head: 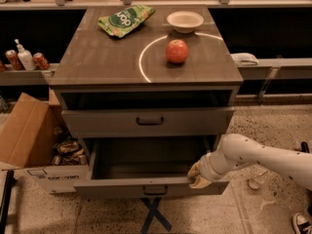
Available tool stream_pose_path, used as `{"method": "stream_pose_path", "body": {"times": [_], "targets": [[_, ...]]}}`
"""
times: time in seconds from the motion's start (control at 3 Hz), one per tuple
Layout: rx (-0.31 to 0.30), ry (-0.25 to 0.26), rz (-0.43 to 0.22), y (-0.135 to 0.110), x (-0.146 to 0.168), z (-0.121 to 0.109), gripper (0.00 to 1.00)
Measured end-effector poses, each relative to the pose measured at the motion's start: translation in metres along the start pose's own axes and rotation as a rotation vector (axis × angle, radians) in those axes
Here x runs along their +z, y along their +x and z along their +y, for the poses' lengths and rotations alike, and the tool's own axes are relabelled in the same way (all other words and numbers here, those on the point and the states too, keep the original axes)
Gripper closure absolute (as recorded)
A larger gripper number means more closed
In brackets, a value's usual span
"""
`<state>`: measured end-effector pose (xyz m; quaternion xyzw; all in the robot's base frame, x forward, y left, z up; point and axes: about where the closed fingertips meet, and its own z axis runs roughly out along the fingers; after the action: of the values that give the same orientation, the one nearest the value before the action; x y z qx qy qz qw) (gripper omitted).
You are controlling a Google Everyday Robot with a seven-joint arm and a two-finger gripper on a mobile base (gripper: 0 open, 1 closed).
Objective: Open middle drawer
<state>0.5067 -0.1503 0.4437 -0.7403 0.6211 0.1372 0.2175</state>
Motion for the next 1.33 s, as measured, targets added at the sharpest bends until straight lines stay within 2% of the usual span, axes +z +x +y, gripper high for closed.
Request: {"method": "stream_pose_path", "body": {"times": [1.33], "targets": [[-0.001, -0.011, -0.005, -0.0019, 0.0053, 0.0031, 0.03]]}}
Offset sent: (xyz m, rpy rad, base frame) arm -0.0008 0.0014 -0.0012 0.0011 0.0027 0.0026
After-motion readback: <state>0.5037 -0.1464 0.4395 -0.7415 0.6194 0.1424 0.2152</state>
